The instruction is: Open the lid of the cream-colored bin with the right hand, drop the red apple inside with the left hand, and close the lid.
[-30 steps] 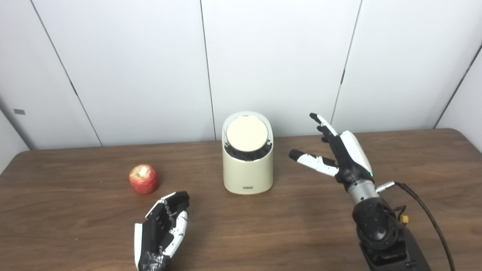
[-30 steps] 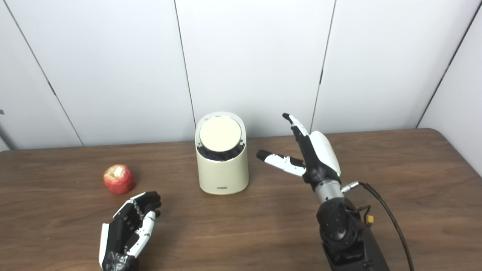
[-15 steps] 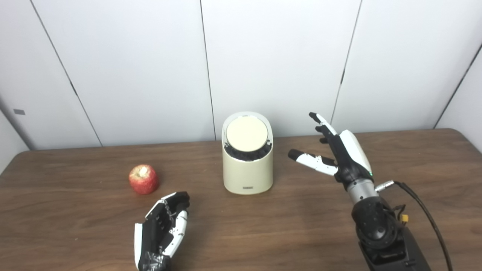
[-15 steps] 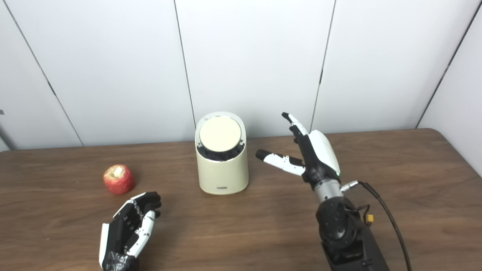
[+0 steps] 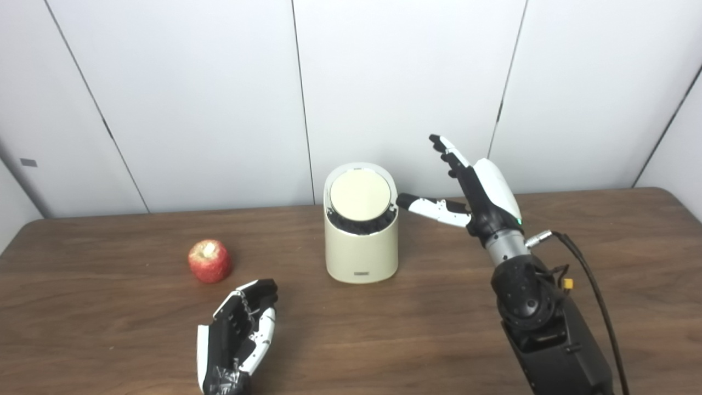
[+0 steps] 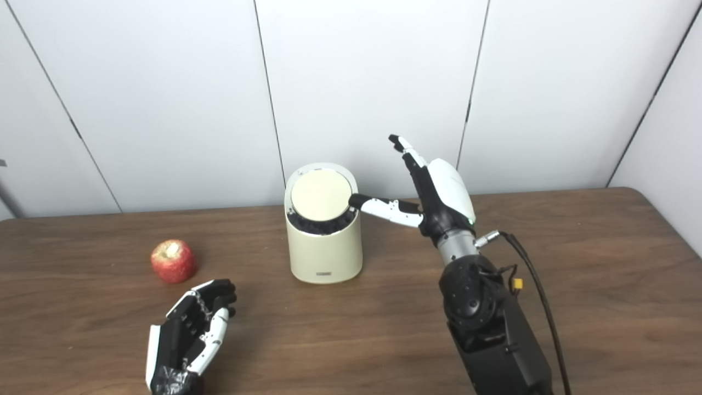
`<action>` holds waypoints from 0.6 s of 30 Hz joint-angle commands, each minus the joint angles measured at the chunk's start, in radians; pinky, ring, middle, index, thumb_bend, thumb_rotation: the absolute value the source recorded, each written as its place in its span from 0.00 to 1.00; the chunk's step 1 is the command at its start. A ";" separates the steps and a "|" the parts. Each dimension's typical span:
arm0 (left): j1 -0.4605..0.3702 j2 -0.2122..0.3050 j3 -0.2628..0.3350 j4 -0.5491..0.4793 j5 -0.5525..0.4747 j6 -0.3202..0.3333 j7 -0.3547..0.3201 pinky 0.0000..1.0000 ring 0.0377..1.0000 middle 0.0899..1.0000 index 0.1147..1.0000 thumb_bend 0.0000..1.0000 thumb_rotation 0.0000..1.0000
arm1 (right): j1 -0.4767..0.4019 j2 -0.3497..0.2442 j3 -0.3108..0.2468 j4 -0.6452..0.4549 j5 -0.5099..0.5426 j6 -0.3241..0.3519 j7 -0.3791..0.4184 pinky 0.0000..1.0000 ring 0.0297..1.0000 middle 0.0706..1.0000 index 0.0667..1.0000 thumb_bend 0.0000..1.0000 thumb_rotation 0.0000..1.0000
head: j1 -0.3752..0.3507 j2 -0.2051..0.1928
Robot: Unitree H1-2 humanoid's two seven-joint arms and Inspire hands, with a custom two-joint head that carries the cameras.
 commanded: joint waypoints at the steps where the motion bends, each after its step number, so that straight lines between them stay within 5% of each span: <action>1: -0.030 -0.013 -0.009 -0.011 0.017 -0.030 0.008 0.65 0.68 0.66 0.61 0.22 0.18 | -0.063 0.003 0.001 -0.022 -0.022 0.004 -0.001 0.83 0.92 0.90 0.93 1.00 0.77 | 0.001 -0.001; 18: -0.033 -0.017 -0.018 -0.002 0.030 -0.033 0.023 0.64 0.67 0.65 0.61 0.22 0.22 | -0.122 0.054 0.056 0.051 -0.088 0.021 0.003 0.74 0.86 0.92 0.91 0.92 0.70 | 0.011 -0.009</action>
